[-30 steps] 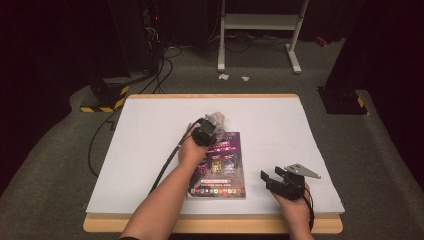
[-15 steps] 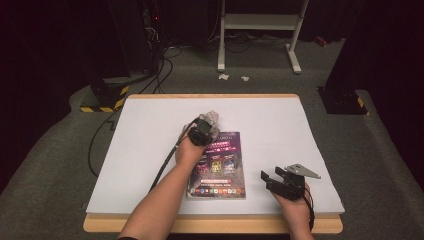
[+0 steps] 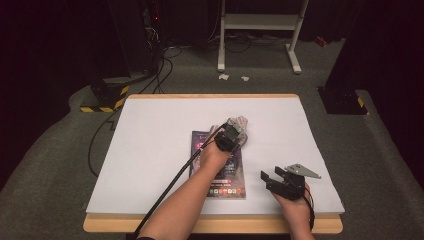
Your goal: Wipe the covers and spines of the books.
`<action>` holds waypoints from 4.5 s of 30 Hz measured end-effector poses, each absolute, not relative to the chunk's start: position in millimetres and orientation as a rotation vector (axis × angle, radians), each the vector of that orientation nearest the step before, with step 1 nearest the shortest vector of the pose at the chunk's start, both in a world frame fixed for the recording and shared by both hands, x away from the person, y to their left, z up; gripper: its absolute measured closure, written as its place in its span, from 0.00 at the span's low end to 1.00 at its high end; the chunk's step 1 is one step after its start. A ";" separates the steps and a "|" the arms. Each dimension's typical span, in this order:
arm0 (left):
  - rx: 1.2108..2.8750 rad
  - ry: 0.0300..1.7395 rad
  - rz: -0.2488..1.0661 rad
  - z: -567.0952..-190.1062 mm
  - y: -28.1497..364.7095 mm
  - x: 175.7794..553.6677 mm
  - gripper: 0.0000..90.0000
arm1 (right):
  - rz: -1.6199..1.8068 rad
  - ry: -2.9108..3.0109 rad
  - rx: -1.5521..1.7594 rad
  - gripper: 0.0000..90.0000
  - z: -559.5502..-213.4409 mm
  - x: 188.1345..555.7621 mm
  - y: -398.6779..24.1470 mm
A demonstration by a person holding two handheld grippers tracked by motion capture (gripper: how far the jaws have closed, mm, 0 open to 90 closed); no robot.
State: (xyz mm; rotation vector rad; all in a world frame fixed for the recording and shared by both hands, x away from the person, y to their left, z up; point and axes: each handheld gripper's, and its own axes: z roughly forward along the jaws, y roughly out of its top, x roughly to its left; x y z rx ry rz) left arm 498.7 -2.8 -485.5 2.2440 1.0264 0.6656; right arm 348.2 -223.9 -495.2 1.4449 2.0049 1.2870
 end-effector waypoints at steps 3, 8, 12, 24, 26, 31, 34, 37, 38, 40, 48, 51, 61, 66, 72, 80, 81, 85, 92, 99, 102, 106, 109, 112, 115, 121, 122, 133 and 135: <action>2.248 1.049 0.688 -485.6 15.2 500.7 0.71 | 1.284 2.006 1.445 0.38 -495.5 348.7 -223.8; 2.230 1.126 0.733 -485.9 61.0 501.2 0.71 | 1.279 2.010 1.443 0.38 -495.7 348.7 -222.8; 2.198 1.189 0.758 -486.4 101.3 495.5 0.71 | 1.273 2.013 1.444 0.38 -495.9 349.0 -221.0; 2.158 1.258 0.755 -488.9 147.3 486.4 0.72 | 1.248 2.037 1.428 0.38 -497.7 350.0 -212.9; 2.158 1.242 0.770 -483.7 151.0 484.5 0.71 | 1.249 2.037 1.430 0.38 -498.1 350.4 -213.0; 2.157 1.262 0.821 -466.7 176.4 481.7 0.71 | 1.250 2.036 1.438 0.38 -499.7 351.0 -216.7; 2.135 1.302 0.868 -455.2 199.0 479.3 0.71 | 1.252 2.025 1.444 0.38 -498.9 350.7 -218.9; 2.140 1.327 0.929 -445.7 220.8 476.6 0.71 | 1.251 2.023 1.443 0.38 -498.8 349.9 -220.1; 2.140 1.327 0.929 -445.7 220.8 476.6 0.71 | 1.250 2.021 1.446 0.38 -498.6 349.4 -219.9; 2.132 1.353 0.942 -442.2 233.6 475.6 0.71 | 1.247 2.022 1.443 0.38 -498.5 348.9 -219.1; 2.119 1.422 0.861 -465.1 252.6 477.8 0.70 | 1.230 2.042 1.436 0.38 -500.7 348.8 -213.8; 2.131 1.438 0.752 -483.7 253.5 480.2 0.67 | 1.230 2.042 1.440 0.38 -501.2 348.8 -213.8; 2.021 1.493 0.634 -475.4 265.5 477.4 0.41 | 1.235 2.045 1.439 0.38 -501.5 349.1 -214.4; 1.965 1.458 0.596 -457.7 270.2 466.8 0.36 | 1.232 2.045 1.438 0.38 -501.4 349.1 -214.0; 1.956 1.404 0.568 -448.6 269.9 451.8 0.34 | 1.224 2.048 1.440 0.38 -501.4 349.3 -213.6; 1.961 1.267 0.550 -442.2 251.1 420.6 0.36 | 1.210 2.072 1.444 0.36 -502.2 351.3 -212.5; 1.961 1.267 0.550 -442.2 251.1 420.6 0.34 | 1.212 2.071 1.444 0.36 -502.1 351.4 -212.7; 1.970 1.200 0.503 -444.8 233.9 406.6 0.31 | 1.216 2.074 1.447 0.35 -501.8 351.5 -212.6; 2.004 1.113 0.466 -459.1 199.5 390.2 0.26 | 1.226 2.057 1.420 0.33 -498.2 350.6 -211.9; 2.085 1.036 0.399 -481.1 169.3 379.3 0.25 | 1.231 2.091 1.327 0.33 -494.4 347.4 -202.2; 2.107 1.023 0.382 -487.0 161.3 376.6 0.24 | 1.232 2.104 1.294 0.33 -493.4 346.0 -196.7; 2.143 0.988 0.354 -497.1 148.7 372.1 0.24 | 1.236 2.139 1.255 0.32 -491.7 343.8 -183.4; 2.129 1.012 0.321 -503.1 146.9 372.1 0.17 | 1.229 2.191 1.235 0.30 -493.1 342.7 -168.7; 2.111 1.017 0.314 -504.7 148.1 371.7 0.16 | 1.217 2.220 1.226 0.30 -495.0 342.6 -161.2; 2.080 1.004 0.321 -508.0 149.4 369.8 0.15 | 1.185 2.259 1.231 0.30 -497.9 344.1 -149.8; 2.080 1.005 0.335 -508.2 149.5 369.2 0.16 | 1.157 2.281 1.247 0.30 -501.0 346.2 -142.7; 2.080 1.004 0.336 -508.3 149.5 369.1 0.16 | 1.150 2.287 1.251 0.29 -501.4 346.4 -141.7; 2.127 0.989 0.359 -504.2 145.8 368.8 0.16 | 1.121 2.321 1.286 0.26 -504.9 350.2 -136.0; 2.137 1.008 0.327 -503.2 146.5 370.7 0.16 | 1.132 2.325 1.292 0.26 -504.7 351.2 -137.4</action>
